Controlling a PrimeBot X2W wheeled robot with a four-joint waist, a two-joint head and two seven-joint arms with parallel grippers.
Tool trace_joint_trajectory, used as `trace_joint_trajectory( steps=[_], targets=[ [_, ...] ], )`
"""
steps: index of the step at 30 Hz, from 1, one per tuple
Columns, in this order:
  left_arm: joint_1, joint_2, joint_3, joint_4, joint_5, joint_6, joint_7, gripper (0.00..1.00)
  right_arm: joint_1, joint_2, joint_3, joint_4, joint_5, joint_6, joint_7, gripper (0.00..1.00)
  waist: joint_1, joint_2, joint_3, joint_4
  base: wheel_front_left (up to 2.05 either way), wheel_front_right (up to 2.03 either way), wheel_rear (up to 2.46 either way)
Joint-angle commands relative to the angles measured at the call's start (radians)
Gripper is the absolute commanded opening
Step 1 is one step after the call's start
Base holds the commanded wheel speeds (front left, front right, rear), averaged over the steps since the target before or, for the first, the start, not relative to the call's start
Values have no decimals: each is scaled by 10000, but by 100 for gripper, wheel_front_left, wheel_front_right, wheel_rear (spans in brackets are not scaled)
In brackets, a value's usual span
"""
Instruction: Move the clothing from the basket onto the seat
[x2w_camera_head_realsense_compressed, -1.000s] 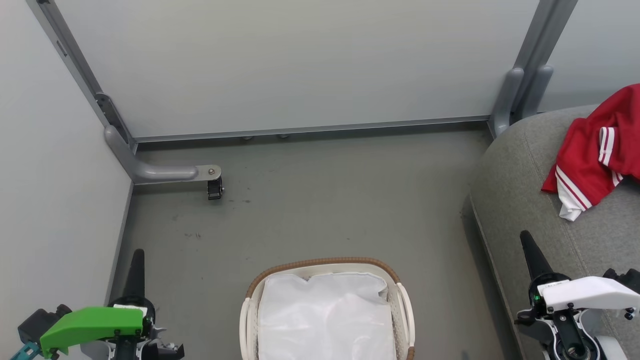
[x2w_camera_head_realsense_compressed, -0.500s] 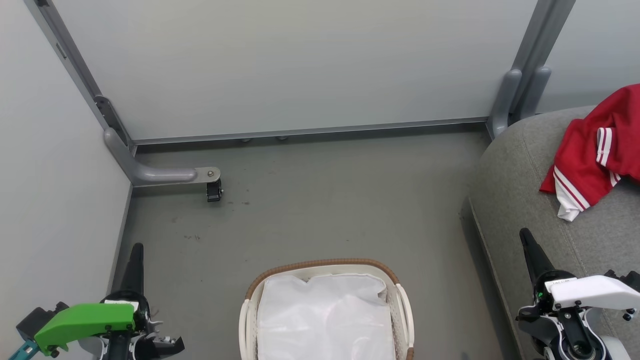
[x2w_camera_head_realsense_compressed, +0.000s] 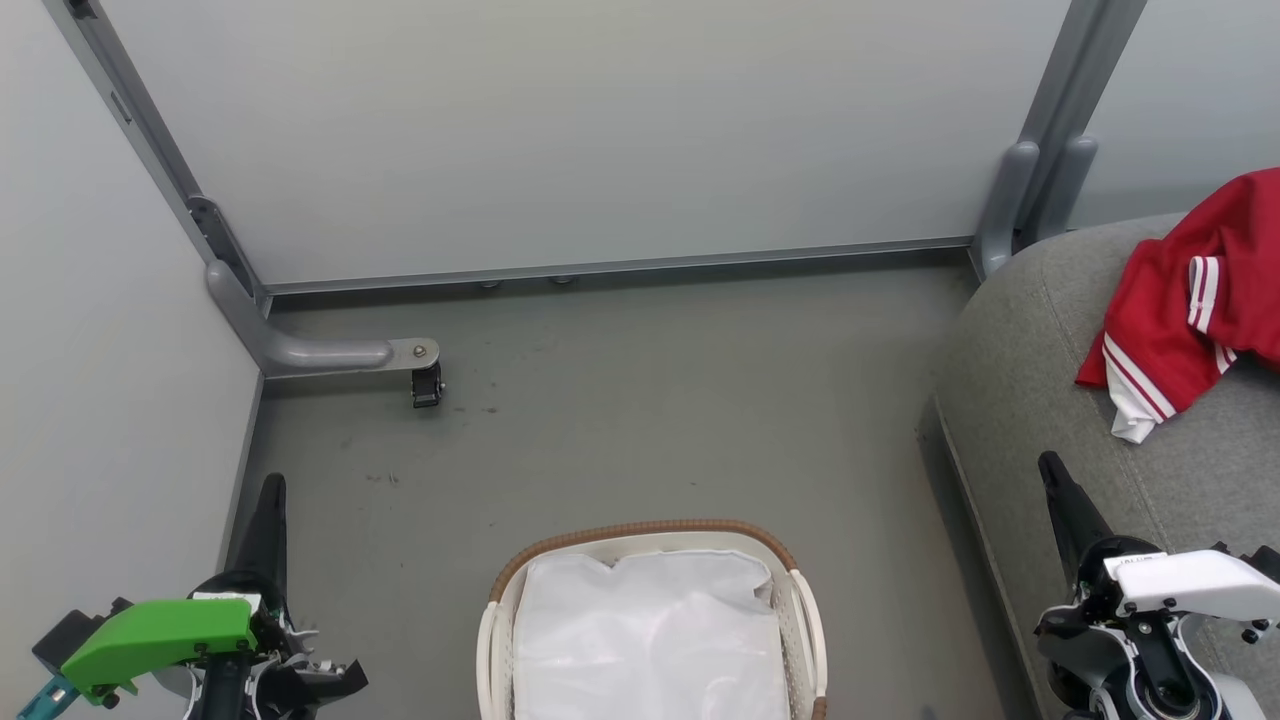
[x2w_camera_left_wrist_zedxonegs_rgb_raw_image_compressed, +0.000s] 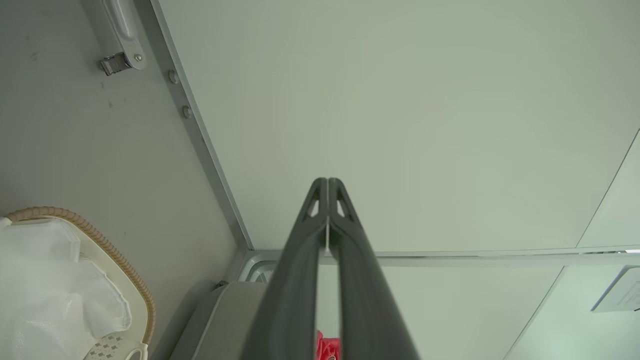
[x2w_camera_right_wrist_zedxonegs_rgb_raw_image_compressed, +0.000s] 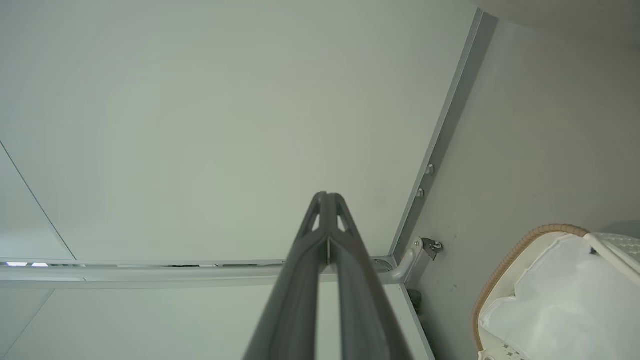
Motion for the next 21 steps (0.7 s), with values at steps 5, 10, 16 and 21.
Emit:
trace_joint_trajectory(
  steps=[5,10,16,21],
  targets=[
    [-198,78,79,-76,-445,-31,119,0,-95,-64,-46,-67,497,1,145,0,0,0,-20,-13,0,0,0],
    [-203,78,101,-88,-672,-32,190,0,-94,-63,-54,-82,758,0,204,0,0,0,-37,-25,0,0,0],
    [-200,73,101,-80,-657,-32,195,0,-93,-63,-52,-81,743,0,203,0,0,0,-37,-25,0,0,0],
    [-201,70,104,-80,-653,-32,198,0,-92,-63,-52,-79,743,0,203,0,0,0,-37,-25,0,0,0]
  ],
)
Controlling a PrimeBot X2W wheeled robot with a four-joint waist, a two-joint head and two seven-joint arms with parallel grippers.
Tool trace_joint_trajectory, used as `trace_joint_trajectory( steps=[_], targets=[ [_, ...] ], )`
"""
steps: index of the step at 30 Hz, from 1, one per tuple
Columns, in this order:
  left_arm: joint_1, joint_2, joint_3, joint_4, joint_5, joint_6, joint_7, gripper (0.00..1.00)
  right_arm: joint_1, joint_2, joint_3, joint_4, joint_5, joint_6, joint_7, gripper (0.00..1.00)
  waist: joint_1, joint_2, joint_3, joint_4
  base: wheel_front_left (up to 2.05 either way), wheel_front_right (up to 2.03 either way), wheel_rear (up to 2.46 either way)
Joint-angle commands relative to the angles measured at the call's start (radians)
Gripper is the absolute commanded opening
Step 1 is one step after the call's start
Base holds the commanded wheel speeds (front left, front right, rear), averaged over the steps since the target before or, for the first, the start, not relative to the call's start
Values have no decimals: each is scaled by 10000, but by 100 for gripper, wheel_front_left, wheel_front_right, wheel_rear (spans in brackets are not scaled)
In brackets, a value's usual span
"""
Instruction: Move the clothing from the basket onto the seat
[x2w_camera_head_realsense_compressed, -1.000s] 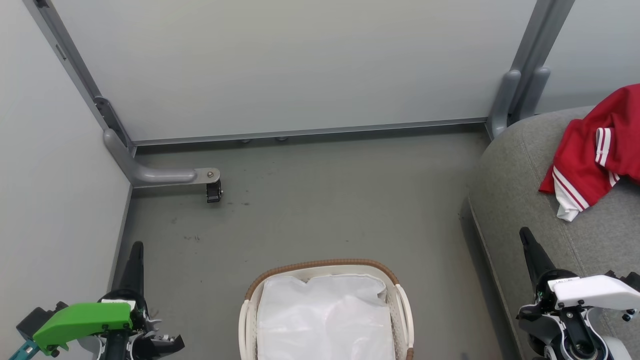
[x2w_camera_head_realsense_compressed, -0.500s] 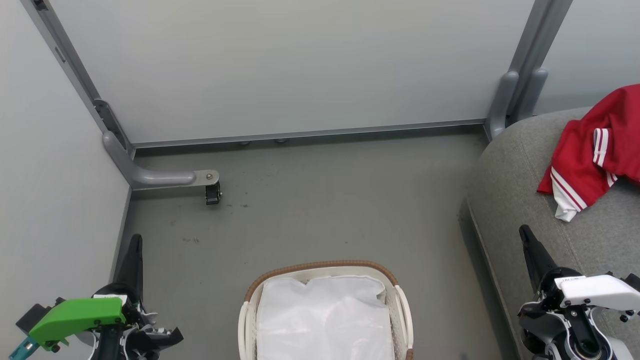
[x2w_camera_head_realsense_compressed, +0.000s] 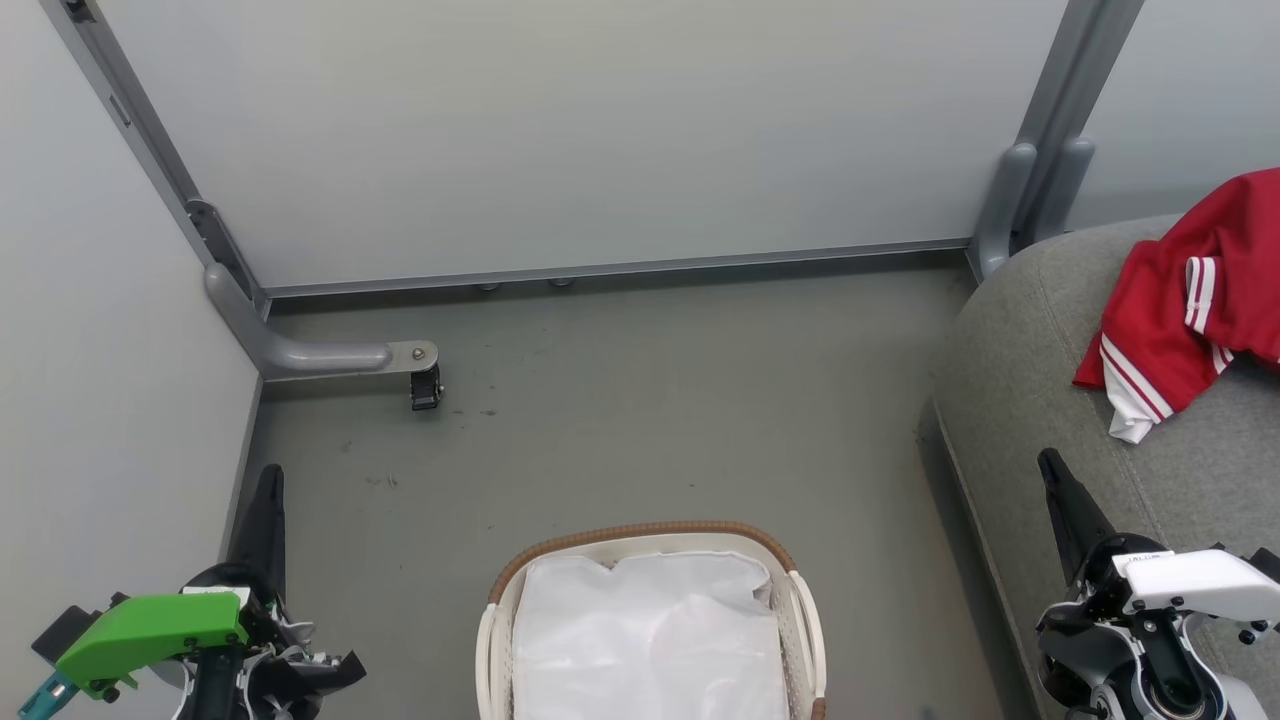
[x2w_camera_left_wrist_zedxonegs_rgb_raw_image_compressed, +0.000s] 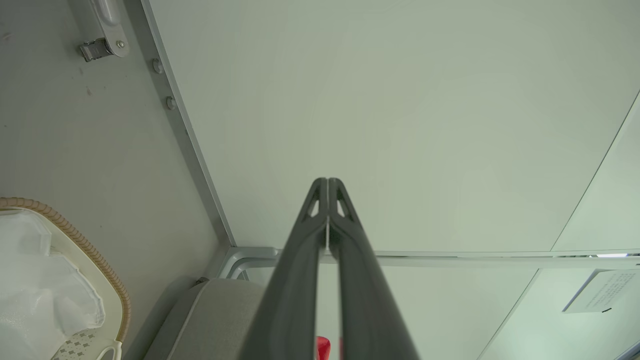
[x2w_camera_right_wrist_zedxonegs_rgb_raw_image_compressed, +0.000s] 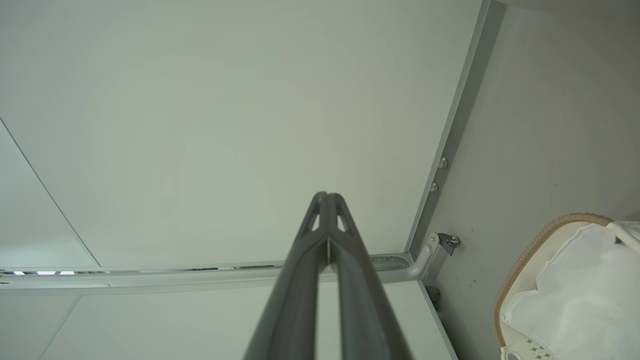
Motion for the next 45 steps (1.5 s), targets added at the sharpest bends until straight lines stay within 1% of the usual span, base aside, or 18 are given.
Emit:
trace_joint_trajectory(
  steps=[1,45],
  targets=[
    [-110,67,36,-17,-23,-32,23,0,-79,-59,-25,-35,34,0,18,0,0,0,0,0,0,0,0],
    [-112,51,48,-18,-1,-32,42,0,-78,-59,-21,-35,35,0,15,0,0,0,0,0,0,0,0]
  ],
)
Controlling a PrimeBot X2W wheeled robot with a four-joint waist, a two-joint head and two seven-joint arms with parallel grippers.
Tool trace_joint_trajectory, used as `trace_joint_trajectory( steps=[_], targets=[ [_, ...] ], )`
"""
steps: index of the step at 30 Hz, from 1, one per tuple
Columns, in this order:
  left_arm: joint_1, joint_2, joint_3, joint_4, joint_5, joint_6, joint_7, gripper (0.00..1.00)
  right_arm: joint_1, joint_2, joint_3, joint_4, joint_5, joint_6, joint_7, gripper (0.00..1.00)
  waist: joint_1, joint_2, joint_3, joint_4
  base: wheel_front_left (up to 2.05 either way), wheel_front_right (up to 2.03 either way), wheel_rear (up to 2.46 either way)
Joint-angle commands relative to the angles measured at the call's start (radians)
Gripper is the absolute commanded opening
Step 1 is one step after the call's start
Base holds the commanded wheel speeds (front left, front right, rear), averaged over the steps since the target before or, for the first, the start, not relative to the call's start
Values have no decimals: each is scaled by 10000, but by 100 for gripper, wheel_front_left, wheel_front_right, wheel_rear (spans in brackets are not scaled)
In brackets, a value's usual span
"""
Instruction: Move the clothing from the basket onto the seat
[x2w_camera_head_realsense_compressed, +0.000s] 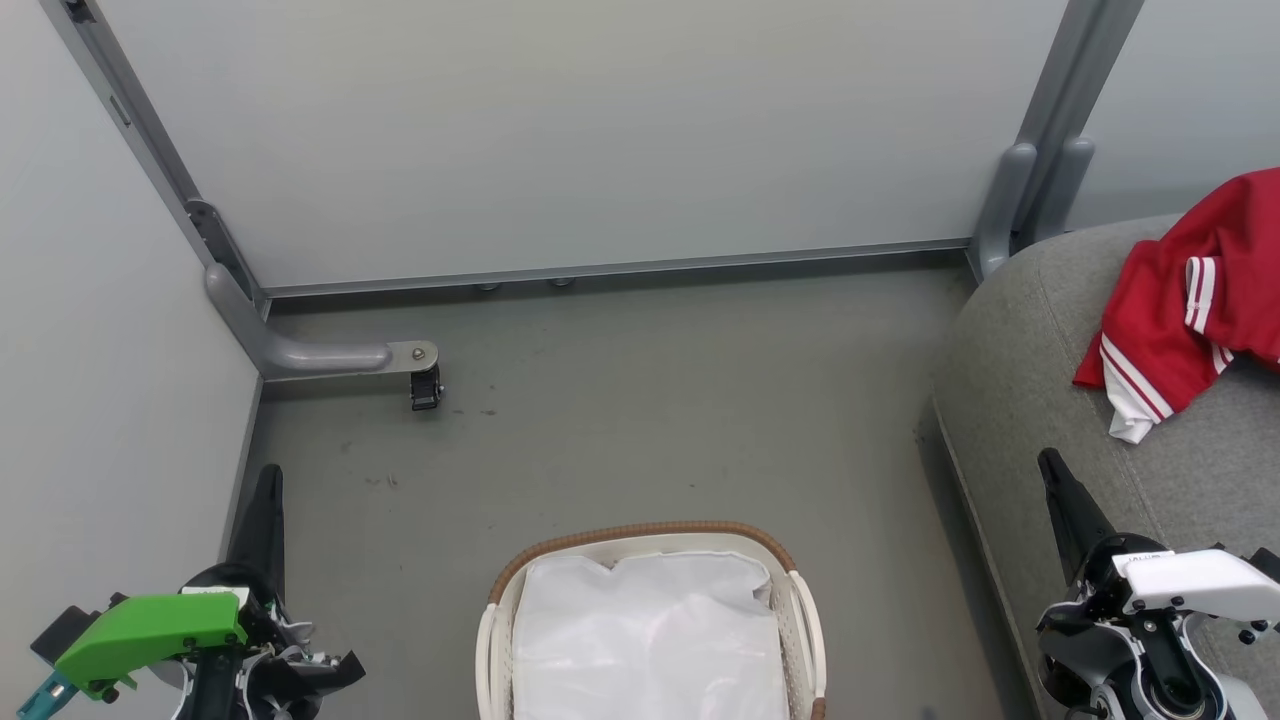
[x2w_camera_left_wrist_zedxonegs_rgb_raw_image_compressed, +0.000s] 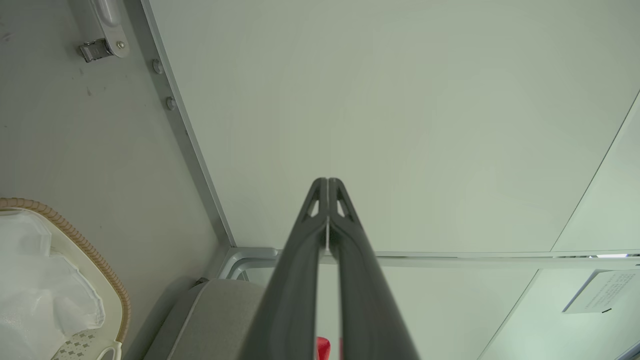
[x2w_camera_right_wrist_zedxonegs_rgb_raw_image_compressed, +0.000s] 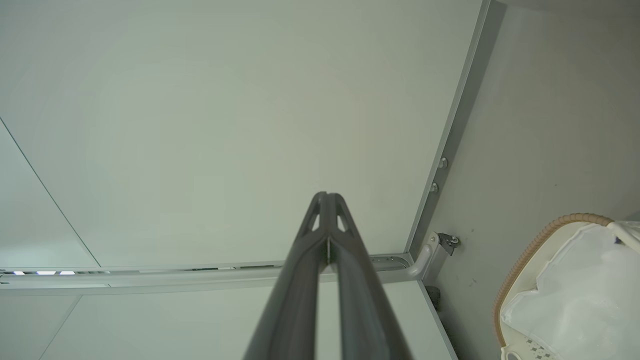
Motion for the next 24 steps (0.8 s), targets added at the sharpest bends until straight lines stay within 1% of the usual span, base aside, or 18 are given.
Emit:
trace_joint_trajectory(
  steps=[1,24],
  targets=[
    [-112,53,30,-18,-1,-32,40,0,-76,-59,-21,-35,36,0,15,0,0,0,0,0,0,0,0],
    [-113,48,35,-18,6,-32,45,0,-76,-59,-20,-35,37,0,14,0,0,0,0,0,0,0,0]
  ],
)
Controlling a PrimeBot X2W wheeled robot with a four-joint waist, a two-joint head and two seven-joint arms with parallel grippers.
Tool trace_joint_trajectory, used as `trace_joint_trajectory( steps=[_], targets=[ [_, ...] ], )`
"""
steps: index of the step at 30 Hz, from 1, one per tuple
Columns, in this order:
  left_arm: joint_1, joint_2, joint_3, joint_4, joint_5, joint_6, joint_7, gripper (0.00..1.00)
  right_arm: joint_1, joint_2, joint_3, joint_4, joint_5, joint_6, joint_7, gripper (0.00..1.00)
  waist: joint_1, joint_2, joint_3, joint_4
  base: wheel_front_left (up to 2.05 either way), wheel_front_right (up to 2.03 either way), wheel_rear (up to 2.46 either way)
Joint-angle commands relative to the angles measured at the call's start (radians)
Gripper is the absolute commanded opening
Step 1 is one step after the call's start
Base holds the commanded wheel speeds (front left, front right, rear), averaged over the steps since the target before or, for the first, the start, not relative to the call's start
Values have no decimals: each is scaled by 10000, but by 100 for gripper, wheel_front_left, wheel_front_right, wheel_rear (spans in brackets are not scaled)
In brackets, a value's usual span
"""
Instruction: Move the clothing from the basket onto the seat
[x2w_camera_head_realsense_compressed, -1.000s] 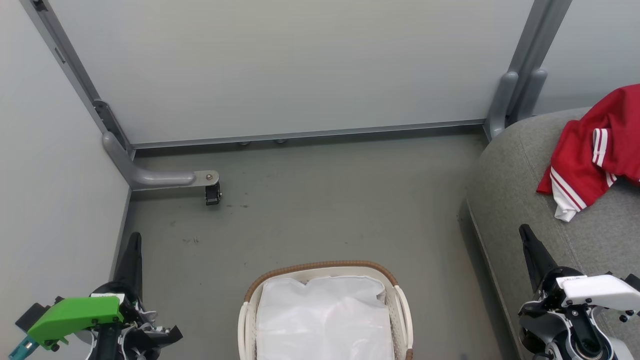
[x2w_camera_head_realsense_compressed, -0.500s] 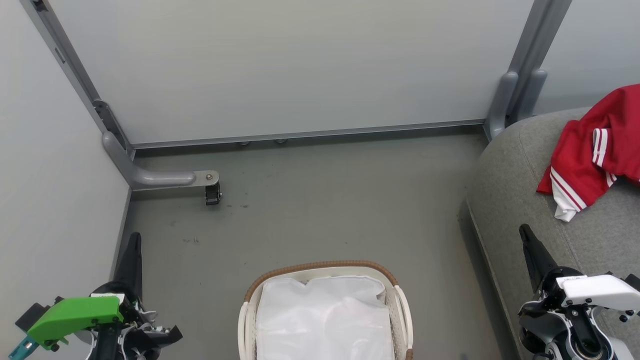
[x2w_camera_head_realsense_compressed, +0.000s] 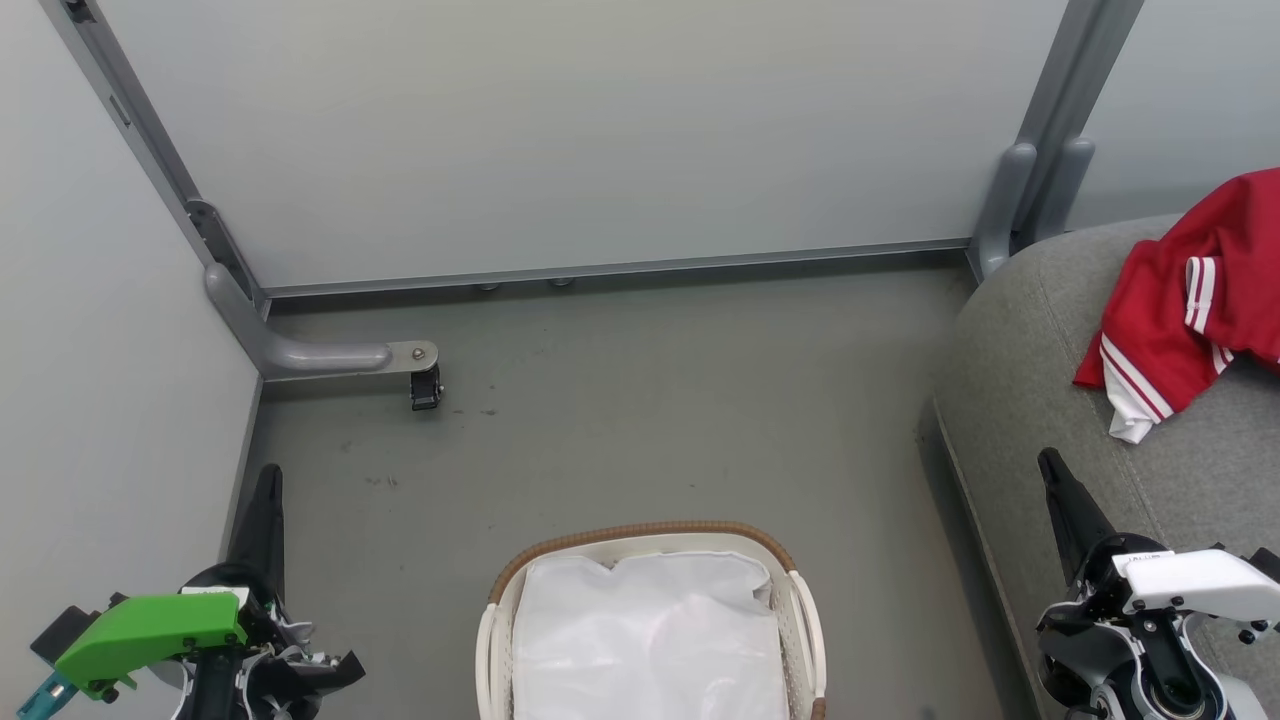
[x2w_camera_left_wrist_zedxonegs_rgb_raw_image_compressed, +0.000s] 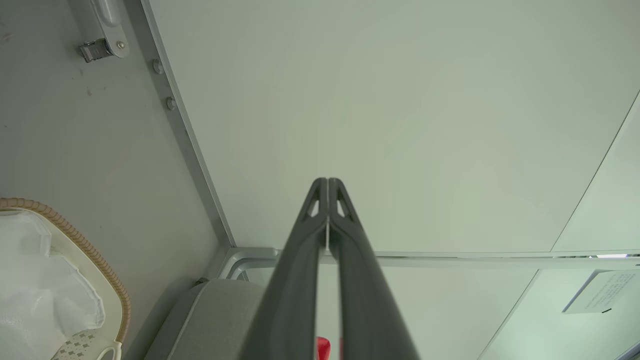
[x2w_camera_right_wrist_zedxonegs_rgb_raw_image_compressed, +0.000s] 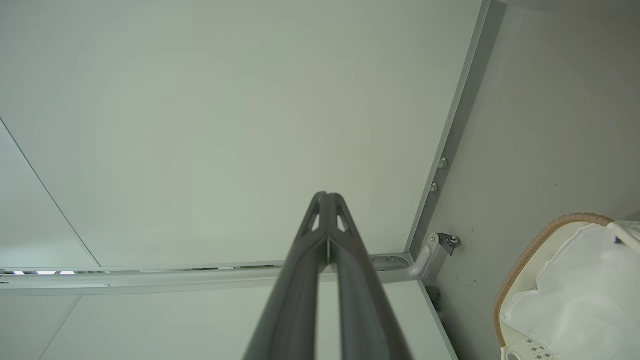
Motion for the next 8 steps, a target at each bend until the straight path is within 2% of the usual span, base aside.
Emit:
trace_joint_trajectory(
  steps=[1,8],
  targets=[
    [-113,48,31,-18,6,-32,43,0,-76,-59,-20,-35,36,0,14,0,0,0,0,0,0,0,0],
    [-113,46,31,-18,8,-32,39,0,-76,-59,-20,-35,38,0,14,0,0,0,0,0,0,0,0]
  ],
)
